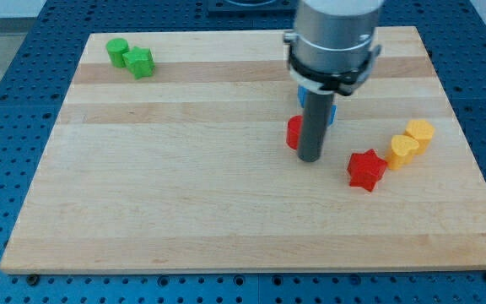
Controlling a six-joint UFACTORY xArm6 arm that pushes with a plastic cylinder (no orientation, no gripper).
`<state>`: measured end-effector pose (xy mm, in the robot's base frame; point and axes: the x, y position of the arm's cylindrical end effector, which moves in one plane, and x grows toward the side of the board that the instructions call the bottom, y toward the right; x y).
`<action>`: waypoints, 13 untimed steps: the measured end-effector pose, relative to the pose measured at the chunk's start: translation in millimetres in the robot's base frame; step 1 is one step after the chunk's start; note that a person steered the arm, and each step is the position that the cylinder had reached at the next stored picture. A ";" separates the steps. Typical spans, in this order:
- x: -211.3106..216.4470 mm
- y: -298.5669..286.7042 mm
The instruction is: Move the blue cube vertical to the yellow hexagon
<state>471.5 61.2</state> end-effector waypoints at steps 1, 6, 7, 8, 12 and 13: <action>0.0 -25.7; -75.6 -29.7; -98.4 -4.9; -134.7 27.5; -193.5 30.2; -160.5 10.4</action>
<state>311.0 71.6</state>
